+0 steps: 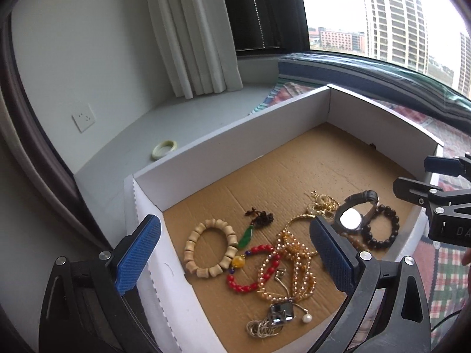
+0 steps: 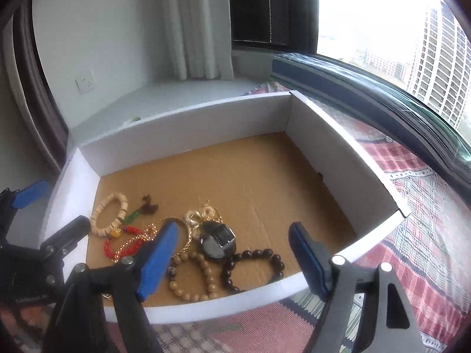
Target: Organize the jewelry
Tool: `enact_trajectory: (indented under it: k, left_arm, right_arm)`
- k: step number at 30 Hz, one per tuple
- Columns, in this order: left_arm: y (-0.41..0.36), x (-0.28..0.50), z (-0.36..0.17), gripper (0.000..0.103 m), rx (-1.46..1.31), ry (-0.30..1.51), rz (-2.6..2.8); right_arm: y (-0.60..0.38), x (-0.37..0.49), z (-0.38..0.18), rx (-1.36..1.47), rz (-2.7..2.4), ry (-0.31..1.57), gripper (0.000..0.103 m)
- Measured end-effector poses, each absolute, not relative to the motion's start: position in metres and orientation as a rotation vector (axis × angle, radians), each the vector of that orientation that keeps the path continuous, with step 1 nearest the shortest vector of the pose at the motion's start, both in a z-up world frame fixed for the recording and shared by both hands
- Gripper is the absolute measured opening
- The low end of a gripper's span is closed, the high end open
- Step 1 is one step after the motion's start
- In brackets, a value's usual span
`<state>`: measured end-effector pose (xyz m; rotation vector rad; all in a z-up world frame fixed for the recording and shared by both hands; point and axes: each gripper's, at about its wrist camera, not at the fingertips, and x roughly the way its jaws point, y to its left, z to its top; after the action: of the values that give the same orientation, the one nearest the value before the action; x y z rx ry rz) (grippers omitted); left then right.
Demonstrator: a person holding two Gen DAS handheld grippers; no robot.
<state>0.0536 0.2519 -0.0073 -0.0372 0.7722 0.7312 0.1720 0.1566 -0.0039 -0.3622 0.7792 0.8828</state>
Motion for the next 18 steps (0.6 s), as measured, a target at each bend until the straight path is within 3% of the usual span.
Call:
enact_trajectory:
  k: [18]
  left_arm:
    - [0.272, 0.036, 0.003, 0.103, -0.262, 0.871, 0.684]
  right_arm:
    - [0.165, 0.136, 0.002, -0.434, 0.869, 0.845, 0.080]
